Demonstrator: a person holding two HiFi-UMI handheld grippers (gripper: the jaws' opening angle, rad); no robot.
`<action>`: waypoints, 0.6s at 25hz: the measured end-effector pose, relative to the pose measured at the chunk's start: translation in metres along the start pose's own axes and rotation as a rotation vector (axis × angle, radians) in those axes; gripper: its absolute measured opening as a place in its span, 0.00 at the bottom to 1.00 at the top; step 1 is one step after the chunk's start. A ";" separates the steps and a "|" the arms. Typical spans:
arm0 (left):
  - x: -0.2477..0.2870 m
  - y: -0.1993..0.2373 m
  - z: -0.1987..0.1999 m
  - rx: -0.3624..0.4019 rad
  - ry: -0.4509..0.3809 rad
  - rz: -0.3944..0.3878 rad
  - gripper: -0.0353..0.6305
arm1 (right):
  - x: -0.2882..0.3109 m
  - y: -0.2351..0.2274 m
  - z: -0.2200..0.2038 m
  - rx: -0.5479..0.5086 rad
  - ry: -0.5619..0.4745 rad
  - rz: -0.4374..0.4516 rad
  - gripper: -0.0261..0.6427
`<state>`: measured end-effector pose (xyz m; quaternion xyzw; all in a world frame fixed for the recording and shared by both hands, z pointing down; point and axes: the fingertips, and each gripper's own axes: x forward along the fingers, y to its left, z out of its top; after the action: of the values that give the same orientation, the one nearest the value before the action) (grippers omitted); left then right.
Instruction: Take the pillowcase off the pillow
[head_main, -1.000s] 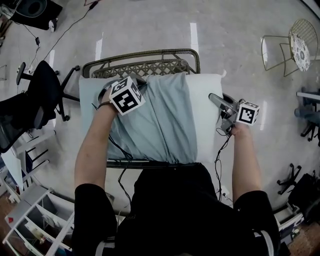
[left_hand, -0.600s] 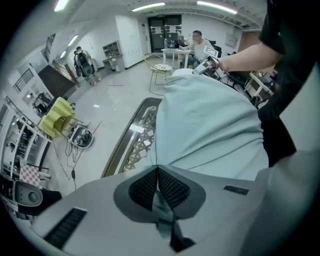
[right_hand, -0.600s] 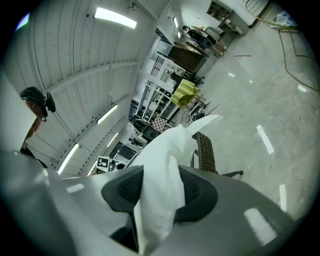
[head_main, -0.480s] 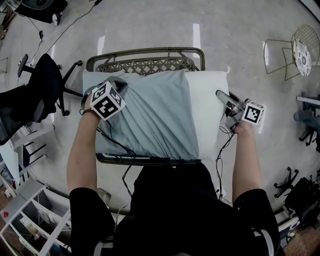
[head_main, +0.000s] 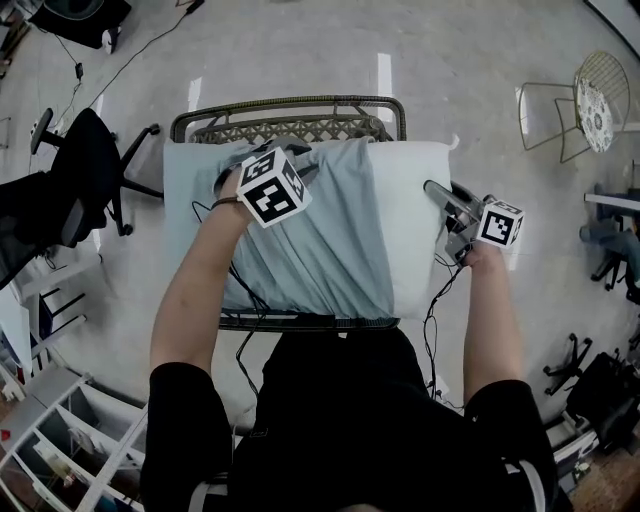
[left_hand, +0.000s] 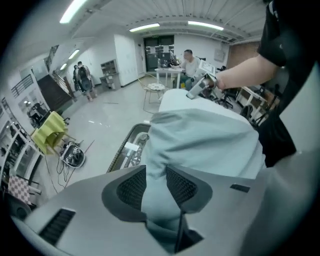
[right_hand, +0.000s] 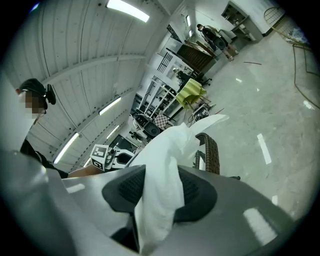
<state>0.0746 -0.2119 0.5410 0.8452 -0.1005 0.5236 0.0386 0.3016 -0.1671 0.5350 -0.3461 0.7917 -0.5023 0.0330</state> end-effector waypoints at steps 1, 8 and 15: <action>0.009 -0.004 -0.002 0.022 0.036 -0.026 0.22 | -0.001 -0.001 -0.002 0.007 0.001 -0.004 0.28; -0.005 -0.002 -0.038 0.117 0.173 -0.037 0.06 | -0.011 -0.006 -0.003 0.049 -0.049 0.014 0.28; -0.040 0.001 -0.086 0.039 0.167 -0.012 0.06 | -0.013 -0.010 0.000 0.048 -0.060 0.009 0.27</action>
<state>-0.0182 -0.1929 0.5440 0.7997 -0.0817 0.5939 0.0332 0.3166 -0.1627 0.5394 -0.3567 0.7797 -0.5102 0.0674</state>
